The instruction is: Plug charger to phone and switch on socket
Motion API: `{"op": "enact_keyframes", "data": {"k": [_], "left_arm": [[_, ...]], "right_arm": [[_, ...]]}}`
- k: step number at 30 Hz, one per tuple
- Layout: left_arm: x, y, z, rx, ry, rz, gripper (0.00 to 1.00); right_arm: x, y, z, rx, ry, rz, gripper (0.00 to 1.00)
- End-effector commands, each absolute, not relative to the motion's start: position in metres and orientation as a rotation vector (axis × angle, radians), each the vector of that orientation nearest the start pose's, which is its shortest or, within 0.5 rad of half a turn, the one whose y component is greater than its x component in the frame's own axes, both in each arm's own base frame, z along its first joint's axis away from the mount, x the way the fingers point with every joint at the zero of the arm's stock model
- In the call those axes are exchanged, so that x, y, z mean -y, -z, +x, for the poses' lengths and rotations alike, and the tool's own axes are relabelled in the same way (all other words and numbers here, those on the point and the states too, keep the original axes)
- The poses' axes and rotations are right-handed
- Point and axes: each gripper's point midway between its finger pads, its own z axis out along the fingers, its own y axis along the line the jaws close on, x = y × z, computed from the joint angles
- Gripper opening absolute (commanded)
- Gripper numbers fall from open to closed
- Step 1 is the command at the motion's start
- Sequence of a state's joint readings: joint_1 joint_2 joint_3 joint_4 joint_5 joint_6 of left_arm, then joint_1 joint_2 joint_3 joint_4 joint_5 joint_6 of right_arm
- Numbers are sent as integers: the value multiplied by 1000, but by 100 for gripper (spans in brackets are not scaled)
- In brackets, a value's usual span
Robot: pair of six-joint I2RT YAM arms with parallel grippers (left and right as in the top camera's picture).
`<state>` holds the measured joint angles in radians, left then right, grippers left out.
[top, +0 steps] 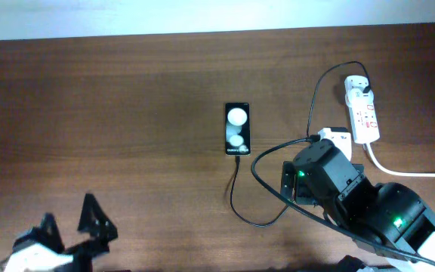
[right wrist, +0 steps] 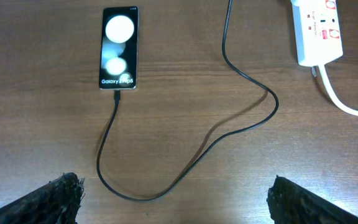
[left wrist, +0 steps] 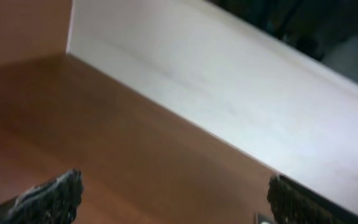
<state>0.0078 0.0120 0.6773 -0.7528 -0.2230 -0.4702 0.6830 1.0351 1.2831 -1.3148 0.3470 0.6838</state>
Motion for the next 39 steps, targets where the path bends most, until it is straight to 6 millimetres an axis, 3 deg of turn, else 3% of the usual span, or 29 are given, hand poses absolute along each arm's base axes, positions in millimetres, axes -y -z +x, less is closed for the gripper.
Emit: {"op": "enact_keyframes", "data": {"k": [1, 9, 17, 39], "left_arm": [[-38, -271, 175, -1567, 189, -564, 99], [-38, -210, 220, -1571, 188, -564, 99], [-38, -163, 241, -1552, 192, -553, 99], [-38, -160, 243, -1561, 135, -491, 99]], "right_arm": [[-92, -255, 207, -2539, -63, 127, 99], [-91, -254, 207, -2542, -59, 126, 99], [-89, -253, 204, -2554, -46, 122, 99], [-90, -253, 205, -2549, -50, 124, 99]]}}
